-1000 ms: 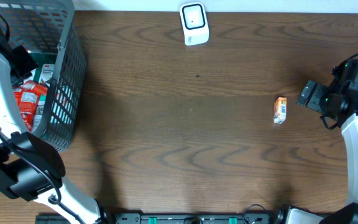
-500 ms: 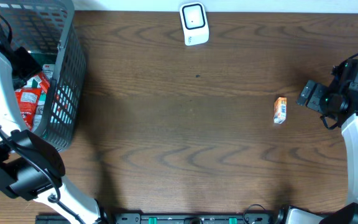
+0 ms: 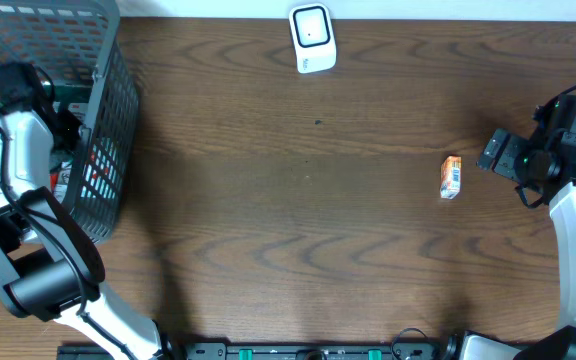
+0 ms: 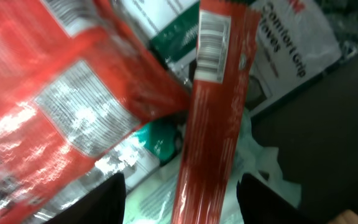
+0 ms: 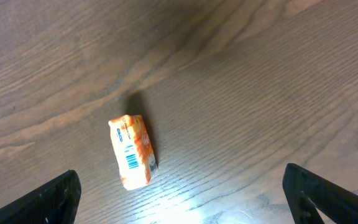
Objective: Scan the item barcode
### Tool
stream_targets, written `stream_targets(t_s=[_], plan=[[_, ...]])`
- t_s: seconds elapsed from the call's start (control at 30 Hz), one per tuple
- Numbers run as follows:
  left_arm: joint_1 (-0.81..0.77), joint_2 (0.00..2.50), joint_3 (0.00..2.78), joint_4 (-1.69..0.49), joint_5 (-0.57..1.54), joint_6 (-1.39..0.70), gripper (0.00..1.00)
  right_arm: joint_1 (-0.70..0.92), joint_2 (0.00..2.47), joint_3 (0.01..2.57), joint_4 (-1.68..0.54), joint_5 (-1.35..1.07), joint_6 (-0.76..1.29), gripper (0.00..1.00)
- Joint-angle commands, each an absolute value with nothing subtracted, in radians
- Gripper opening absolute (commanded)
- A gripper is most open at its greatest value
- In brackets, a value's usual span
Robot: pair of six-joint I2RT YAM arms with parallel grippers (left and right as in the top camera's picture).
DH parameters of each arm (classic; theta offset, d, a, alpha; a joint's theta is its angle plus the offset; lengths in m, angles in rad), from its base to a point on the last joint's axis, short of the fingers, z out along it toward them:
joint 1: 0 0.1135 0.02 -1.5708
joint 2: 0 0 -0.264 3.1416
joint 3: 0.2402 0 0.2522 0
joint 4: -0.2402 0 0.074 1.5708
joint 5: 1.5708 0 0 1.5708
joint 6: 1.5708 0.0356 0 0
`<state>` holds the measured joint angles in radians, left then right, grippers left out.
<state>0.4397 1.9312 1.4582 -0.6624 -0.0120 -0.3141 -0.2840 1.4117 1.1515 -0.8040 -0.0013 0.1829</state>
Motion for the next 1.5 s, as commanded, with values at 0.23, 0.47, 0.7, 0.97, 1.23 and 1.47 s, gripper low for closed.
stream_targets(t_s=[0.23, 0.47, 0.7, 0.97, 1.23, 1.47], plan=[[0.424, 1.956, 1.321, -0.532, 0.022, -0.331, 0.59, -0.288, 1.411, 1.161, -0.805, -0.002, 0.197, 0.99], [0.429, 1.952, 1.335, -0.525, 0.015, -0.331, 0.19, -0.288, 1.411, 1.161, -0.805, -0.002, 0.197, 0.99], [0.461, 1.805, 1.397, -0.518, 0.006, -0.331, 0.07, -0.288, 1.411, 1.161, -0.805, -0.002, 0.197, 0.99], [0.482, 1.549, 1.398, -0.514, -0.071, -0.33, 0.07, -0.288, 1.411, 1.161, -0.805, -0.002, 0.197, 0.99], [0.481, 1.364, 1.398, -0.57, 0.086, -0.332, 0.07, -0.288, 1.411, 1.161, -0.805, -0.002, 0.197, 0.99], [0.437, 1.141, 1.398, -0.603, 0.222, -0.358, 0.07, -0.288, 1.411, 1.161, -0.805, -0.002, 0.197, 0.99]])
